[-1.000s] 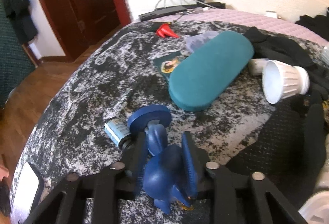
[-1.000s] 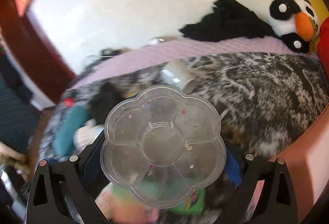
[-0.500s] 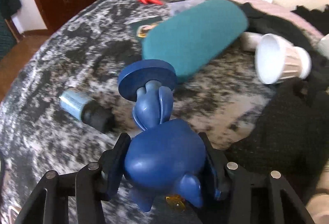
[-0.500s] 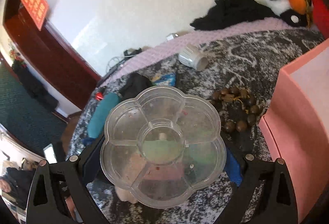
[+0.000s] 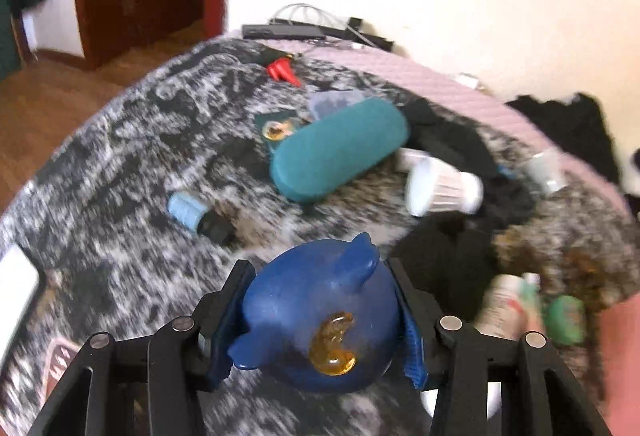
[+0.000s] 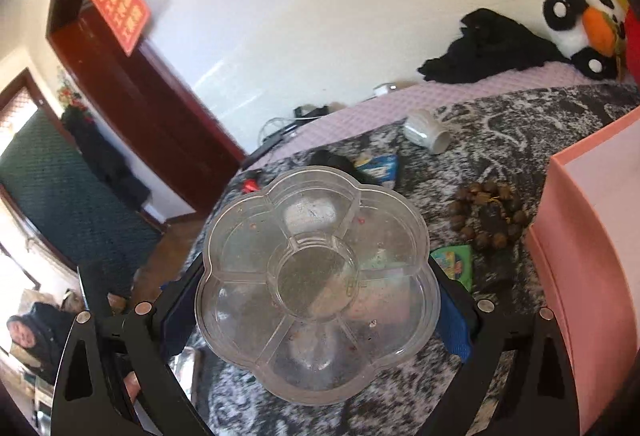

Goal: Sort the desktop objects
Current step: 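Carry both held items over the pink box and open both grippers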

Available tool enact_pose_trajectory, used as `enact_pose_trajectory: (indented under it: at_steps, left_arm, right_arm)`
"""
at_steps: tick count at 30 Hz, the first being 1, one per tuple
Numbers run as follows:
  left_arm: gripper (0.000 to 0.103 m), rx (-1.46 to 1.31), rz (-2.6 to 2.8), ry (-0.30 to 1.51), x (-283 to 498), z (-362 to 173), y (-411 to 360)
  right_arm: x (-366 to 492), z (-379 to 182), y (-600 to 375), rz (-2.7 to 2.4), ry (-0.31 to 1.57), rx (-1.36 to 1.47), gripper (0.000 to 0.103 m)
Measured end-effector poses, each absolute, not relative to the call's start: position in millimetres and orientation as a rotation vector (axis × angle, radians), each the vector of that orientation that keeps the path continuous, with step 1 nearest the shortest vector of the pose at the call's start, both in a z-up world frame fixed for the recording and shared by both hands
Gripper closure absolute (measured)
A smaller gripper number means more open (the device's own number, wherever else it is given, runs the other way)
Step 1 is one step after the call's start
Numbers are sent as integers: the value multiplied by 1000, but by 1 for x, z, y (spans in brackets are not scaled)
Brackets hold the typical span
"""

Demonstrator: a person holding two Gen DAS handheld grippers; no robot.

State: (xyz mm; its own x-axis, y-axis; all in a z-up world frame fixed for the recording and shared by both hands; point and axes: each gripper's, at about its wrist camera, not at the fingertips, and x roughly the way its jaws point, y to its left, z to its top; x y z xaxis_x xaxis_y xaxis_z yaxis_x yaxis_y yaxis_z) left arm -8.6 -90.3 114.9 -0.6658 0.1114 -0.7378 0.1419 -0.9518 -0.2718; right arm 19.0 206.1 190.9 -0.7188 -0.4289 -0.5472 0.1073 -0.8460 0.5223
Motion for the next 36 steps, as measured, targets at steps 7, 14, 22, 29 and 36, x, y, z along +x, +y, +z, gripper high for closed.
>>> enact_pose_trajectory:
  at_steps: [7, 14, 22, 29, 36]
  left_arm:
    - [48, 1422, -2825, 860, 19, 123, -105]
    - [48, 1407, -2900, 859, 40, 150, -86]
    - [48, 1413, -3026, 826, 54, 180, -31]
    - [48, 1447, -3181, 761, 64, 209, 50]
    - [48, 1582, -3356, 579, 70, 232, 180]
  right_arm:
    - [45, 214, 185, -2543, -633, 939, 5]
    - [69, 232, 178, -2539, -605, 907, 5]
    - [99, 251, 214, -2601, -649, 854, 5]
    - [145, 278, 289, -2758, -757, 745, 5]
    - [204, 289, 391, -3102, -811, 657, 5]
